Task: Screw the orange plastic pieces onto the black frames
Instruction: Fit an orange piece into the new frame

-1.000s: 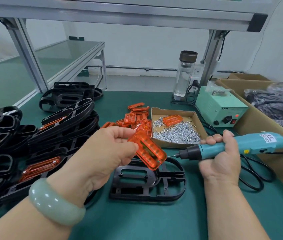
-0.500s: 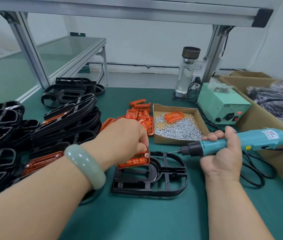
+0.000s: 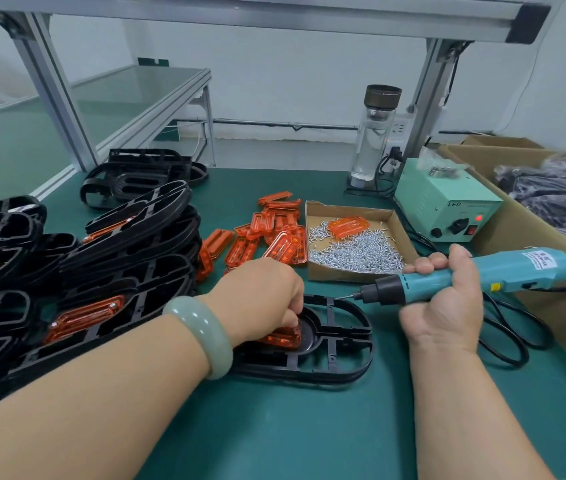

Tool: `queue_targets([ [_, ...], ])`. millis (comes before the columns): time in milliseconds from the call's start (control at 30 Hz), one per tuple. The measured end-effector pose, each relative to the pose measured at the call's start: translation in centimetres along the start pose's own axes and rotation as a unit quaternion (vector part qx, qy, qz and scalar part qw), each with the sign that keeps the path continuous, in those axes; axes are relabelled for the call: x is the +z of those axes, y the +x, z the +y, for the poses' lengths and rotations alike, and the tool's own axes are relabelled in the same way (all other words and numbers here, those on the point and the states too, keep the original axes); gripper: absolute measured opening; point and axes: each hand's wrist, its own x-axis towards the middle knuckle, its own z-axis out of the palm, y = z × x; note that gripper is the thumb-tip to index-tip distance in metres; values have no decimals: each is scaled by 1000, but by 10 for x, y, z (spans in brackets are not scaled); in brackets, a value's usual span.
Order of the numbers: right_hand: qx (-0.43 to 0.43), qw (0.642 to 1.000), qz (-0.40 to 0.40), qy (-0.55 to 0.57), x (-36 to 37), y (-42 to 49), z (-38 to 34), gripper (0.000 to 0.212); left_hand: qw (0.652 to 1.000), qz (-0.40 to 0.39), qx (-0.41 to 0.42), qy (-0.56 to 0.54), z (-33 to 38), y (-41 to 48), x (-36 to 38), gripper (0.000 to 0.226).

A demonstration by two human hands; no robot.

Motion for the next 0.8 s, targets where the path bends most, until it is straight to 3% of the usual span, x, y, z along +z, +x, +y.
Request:
queue_targets([
  [133,-2,1000,-1,2,0,0,0,16,998,44,-35,19,-5,-9,-3,13],
  [267,-1,1000,2,4,1,-1,0,16,996,-22,-67,60,-3,-19,-5,20],
  [400,1,1000,3,5,2,-2,0,17,991,-11,-87,104,3,-23,6,23],
  [633,0,1000,12,15,4,-2,-1,15,994,-24,-102,35,3,-24,14,21],
  [800,1,1000,13,22,3,-3,0,15,994,8,-98,51,7,-22,19,22],
])
